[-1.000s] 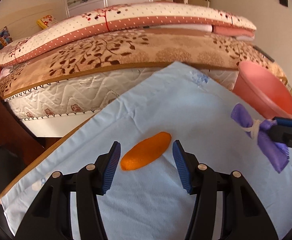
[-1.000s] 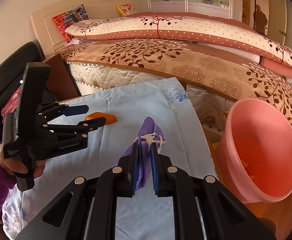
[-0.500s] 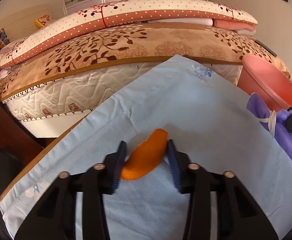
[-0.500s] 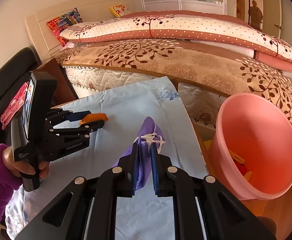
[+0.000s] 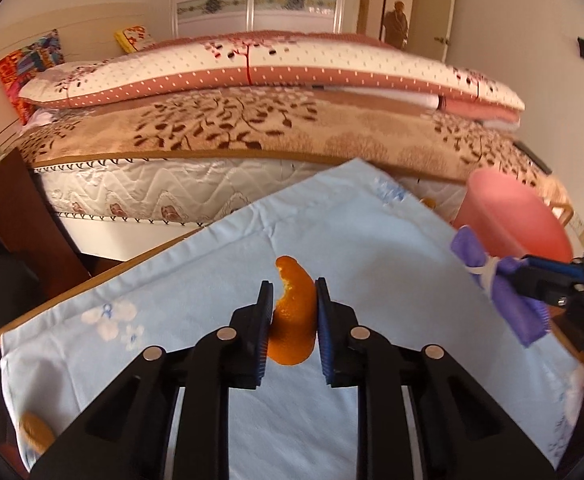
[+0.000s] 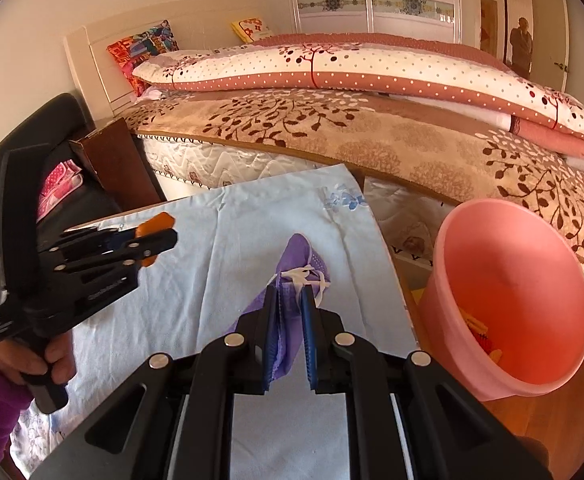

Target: Collect trash

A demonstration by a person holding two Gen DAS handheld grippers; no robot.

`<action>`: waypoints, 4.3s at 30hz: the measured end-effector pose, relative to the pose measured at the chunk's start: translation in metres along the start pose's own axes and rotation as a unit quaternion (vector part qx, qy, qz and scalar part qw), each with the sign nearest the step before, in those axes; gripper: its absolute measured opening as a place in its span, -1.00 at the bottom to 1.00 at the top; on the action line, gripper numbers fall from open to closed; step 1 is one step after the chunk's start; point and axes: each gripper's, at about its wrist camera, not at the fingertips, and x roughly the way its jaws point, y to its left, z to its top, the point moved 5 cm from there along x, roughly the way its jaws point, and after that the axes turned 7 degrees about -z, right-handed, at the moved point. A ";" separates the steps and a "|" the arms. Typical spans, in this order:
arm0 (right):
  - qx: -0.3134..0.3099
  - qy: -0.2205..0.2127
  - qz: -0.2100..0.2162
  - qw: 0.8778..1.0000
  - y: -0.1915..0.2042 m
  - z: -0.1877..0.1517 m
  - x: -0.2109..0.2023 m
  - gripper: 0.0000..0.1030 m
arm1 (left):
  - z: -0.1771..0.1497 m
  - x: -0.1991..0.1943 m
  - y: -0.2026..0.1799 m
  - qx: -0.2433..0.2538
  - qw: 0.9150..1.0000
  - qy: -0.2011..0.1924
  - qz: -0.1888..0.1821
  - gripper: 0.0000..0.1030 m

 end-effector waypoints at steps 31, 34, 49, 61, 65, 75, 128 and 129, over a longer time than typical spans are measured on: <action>0.097 -0.043 -0.095 0.990 -0.164 0.005 -0.037 -0.77 | 0.059 -0.022 -0.179 0.010 0.994 -0.085 -0.073 -0.60; 0.104 -0.040 -0.108 0.988 -0.183 0.003 -0.034 -0.77 | 0.063 -0.011 -0.197 0.011 0.993 -0.083 -0.081 -0.60; 0.130 -0.013 -0.128 0.983 -0.238 -0.012 -0.009 -0.77 | 0.059 0.054 -0.255 0.025 0.996 -0.040 -0.082 -0.60; 0.134 0.005 -0.124 0.983 -0.252 -0.023 0.007 -0.76 | 0.048 0.080 -0.263 0.011 0.993 -0.013 -0.115 -0.60; 0.132 0.004 -0.121 0.984 -0.252 -0.024 0.007 -0.76 | 0.051 0.076 -0.255 -0.001 0.994 -0.020 -0.112 -0.60; 0.128 -0.004 -0.119 0.985 -0.249 -0.020 0.003 -0.76 | 0.062 0.062 -0.257 -0.001 0.994 -0.042 -0.106 -0.59; 0.111 -0.068 -0.142 0.981 -0.239 -0.027 -0.058 0.05 | 0.065 0.032 -0.290 0.016 0.994 -0.066 -0.081 0.19; 0.110 -0.070 -0.142 0.981 -0.238 -0.027 -0.061 0.06 | 0.065 0.030 -0.289 0.017 0.994 -0.068 -0.080 0.20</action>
